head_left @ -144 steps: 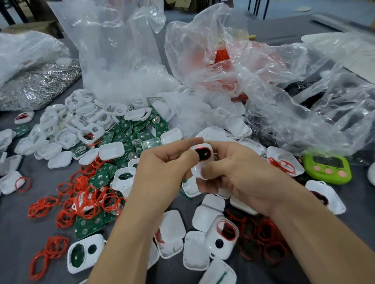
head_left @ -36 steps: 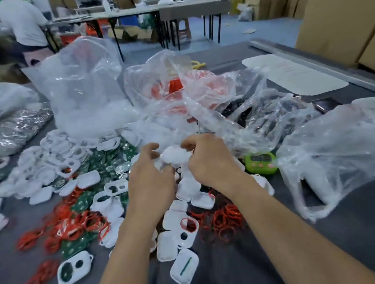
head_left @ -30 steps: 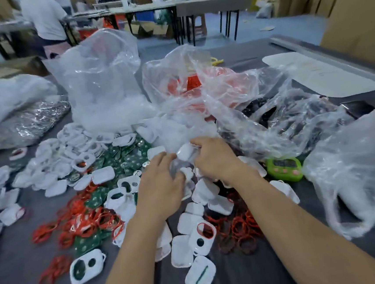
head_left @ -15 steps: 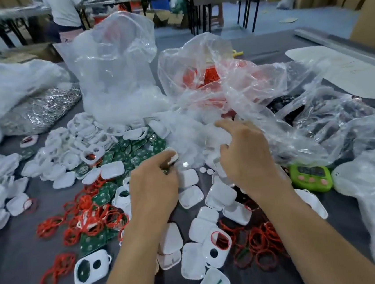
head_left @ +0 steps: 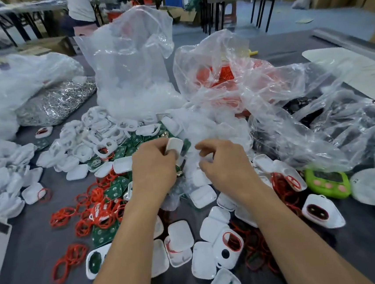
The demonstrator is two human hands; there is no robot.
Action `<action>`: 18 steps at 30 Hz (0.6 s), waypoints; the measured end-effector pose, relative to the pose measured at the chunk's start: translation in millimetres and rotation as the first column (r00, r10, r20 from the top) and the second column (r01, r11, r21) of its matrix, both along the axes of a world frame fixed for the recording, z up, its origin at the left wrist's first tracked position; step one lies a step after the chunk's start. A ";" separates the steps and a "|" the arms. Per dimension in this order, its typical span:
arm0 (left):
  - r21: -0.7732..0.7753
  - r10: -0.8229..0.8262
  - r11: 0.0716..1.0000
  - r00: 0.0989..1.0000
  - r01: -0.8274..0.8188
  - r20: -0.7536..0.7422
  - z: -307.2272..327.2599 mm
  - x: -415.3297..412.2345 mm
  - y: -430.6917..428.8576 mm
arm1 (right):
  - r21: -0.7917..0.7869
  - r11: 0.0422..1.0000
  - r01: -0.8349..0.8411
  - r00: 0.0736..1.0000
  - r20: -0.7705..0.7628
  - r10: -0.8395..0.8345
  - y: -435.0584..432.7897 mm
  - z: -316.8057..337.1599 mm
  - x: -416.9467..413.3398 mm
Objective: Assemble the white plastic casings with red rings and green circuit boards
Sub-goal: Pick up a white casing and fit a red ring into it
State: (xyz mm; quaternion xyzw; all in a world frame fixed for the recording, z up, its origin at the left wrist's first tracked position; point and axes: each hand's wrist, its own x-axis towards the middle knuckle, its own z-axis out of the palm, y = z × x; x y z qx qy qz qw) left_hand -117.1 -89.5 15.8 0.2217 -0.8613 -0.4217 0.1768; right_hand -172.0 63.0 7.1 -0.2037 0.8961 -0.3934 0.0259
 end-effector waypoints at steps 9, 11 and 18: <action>0.151 0.128 0.980 0.991 -0.130 0.022 0.5 22.3 -21.5 | 0.047 0.982 -0.183 0.982 -0.044 0.185 4.7 5.7 24.7; 0.070 0.012 0.997 0.998 -0.016 0.055 3.4 30.8 -24.5 | 0.162 0.955 -0.249 0.968 0.049 0.244 5.2 7.7 26.3; -0.251 0.024 0.966 0.947 0.061 0.321 4.9 53.3 -48.5 | 0.155 0.985 -0.073 0.990 -0.111 0.091 6.7 4.2 25.7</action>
